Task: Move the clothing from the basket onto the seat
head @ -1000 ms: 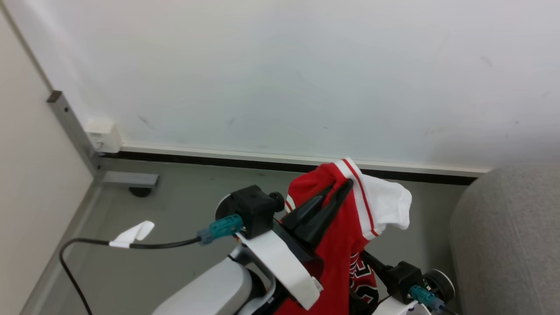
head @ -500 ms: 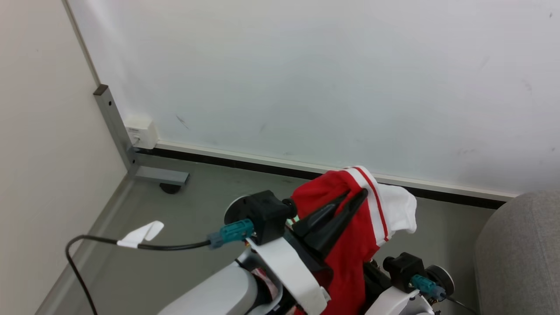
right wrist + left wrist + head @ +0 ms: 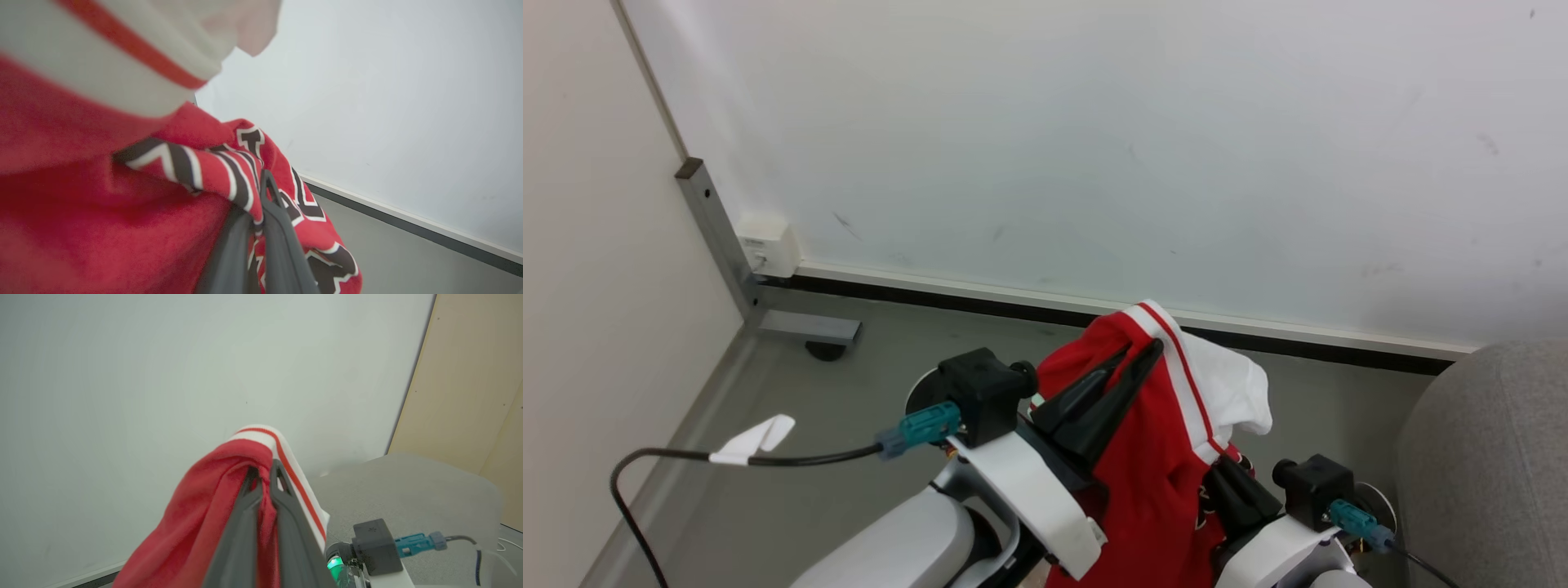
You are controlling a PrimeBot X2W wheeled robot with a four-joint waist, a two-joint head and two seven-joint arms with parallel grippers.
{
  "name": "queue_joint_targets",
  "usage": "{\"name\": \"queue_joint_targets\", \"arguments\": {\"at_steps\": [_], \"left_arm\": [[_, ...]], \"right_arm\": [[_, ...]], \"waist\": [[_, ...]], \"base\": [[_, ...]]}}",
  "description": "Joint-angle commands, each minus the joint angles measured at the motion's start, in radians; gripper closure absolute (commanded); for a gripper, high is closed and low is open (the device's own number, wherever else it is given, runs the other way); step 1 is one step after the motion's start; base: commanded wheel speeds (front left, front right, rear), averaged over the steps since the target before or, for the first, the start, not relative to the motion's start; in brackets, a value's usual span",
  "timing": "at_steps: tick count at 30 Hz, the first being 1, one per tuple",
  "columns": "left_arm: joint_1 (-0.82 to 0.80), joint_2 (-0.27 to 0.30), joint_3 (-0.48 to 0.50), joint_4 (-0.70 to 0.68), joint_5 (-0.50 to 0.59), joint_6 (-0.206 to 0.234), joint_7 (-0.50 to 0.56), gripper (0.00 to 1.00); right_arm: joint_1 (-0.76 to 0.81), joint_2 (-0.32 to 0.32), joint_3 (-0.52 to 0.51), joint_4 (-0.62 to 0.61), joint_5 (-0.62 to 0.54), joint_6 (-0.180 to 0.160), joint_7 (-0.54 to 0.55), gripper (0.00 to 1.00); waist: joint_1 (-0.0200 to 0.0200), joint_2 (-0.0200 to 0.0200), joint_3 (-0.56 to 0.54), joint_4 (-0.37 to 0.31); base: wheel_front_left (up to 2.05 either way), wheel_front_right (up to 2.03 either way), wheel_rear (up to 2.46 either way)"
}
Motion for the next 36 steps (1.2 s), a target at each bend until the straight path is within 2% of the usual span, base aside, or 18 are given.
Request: {"name": "queue_joint_targets", "arguments": {"at_steps": [1, 10, 16, 18, 19, 36], "left_arm": [[0.013, 0.005, 0.004, 0.005, -0.002, 0.003, -0.009, 1.00], [0.043, 0.044, 0.031, 0.037, -0.007, 0.015, -0.043, 1.00], [0.065, 0.057, 0.015, 0.046, -0.012, 0.006, -0.047, 1.00], [0.073, 0.056, 0.008, 0.045, -0.012, 0.002, -0.049, 0.26], [0.075, 0.056, 0.003, 0.044, -0.010, 0.001, -0.051, 0.00], [0.088, 0.091, -0.034, 0.038, 0.046, -0.022, -0.089, 0.00]], "right_arm": [[0.007, -0.003, -0.009, -0.008, -0.007, -0.002, -0.004, 1.00], [0.034, -0.003, -0.109, -0.114, 0.092, -0.002, -0.004, 1.00], [0.039, -0.003, -0.163, -0.196, 0.141, -0.002, -0.004, 1.00], [0.038, -0.003, -0.180, -0.220, 0.145, -0.002, -0.004, 1.00], [0.037, -0.003, -0.187, -0.229, 0.140, -0.002, -0.004, 1.00], [0.018, -0.003, -0.364, -0.368, 0.038, -0.002, -0.004, 1.00]], "waist": [[-0.0001, 0.0000, 0.003, -0.006], [-0.0001, 0.0000, 0.023, -0.066], [-0.0001, 0.0000, 0.037, -0.126], [-0.0001, 0.0000, 0.044, -0.150], [-0.0001, 0.0000, 0.048, -0.163], [-0.0001, 0.0000, 0.130, -0.415]], "base": [[0.00, 0.00, 0.00], [0.00, 0.00, 0.00], [0.00, 0.00, 0.00], [0.00, 0.00, 0.00], [0.00, 0.00, 0.00], [0.00, 0.00, 0.00]]}}
